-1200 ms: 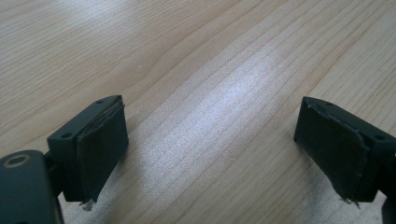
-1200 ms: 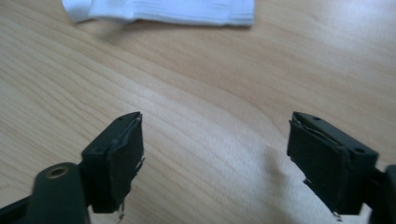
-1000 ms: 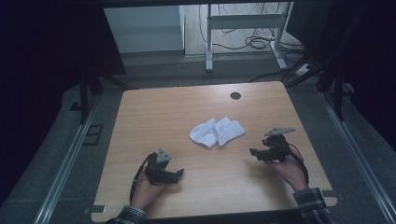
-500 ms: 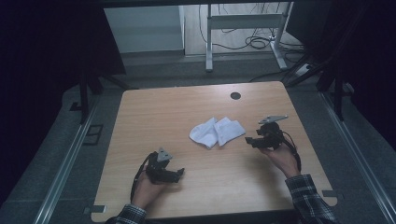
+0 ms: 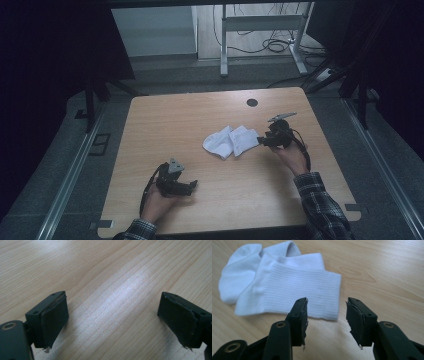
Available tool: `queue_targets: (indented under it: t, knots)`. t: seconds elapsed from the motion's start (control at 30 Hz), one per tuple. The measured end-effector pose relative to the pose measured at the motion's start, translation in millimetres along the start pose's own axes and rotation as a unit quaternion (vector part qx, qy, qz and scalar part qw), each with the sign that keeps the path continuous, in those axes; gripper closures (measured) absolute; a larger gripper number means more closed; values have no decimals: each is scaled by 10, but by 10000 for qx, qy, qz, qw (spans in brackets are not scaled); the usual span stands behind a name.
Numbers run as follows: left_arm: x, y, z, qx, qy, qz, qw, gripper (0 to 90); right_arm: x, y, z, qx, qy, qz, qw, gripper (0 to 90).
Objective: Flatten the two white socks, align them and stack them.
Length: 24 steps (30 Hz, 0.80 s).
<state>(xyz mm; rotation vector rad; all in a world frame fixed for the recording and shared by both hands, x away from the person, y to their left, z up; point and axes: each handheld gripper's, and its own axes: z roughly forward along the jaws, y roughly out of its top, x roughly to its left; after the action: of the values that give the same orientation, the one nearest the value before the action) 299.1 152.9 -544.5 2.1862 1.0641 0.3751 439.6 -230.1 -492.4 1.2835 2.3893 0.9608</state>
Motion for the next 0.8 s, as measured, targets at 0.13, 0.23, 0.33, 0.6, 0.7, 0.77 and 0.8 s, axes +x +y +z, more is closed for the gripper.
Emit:
queue_targets:
  t: [0.13, 0.23, 0.33, 0.6, 0.7, 0.77, 0.8]
  knots:
    - [-2, 1, 3, -15, -1, -15, 10000, 98, -9, 61, 141, 69, -94, -12, 9999, 567]
    - [-2, 2, 4, -15, 0, -14, 10000, 98, -28, 79, 234, 112, -117, 16, 9999, 552]
    - [-2, 3, 5, -14, -3, -11, 10000, 98, -39, 69, 320, 204, -169, -17, 9996, 515]
    - [-2, 4, 6, -14, -2, -10, 10000, 98, -3, 0, 396, 398, -65, 100, 9991, 780]
    - [-2, 4, 6, -15, -2, -11, 10000, 98, 51, 45, 314, 386, -105, -6, 9992, 792]
    - [0, 4, 4, -2, 0, 6, 10000, 98, 82, 104, 215, 296, -20, 4, 9996, 792]
    - [0, 4, 4, 0, 0, 9, 10000, 98, 118, 178, 98, 187, 76, -13, 9998, 790]
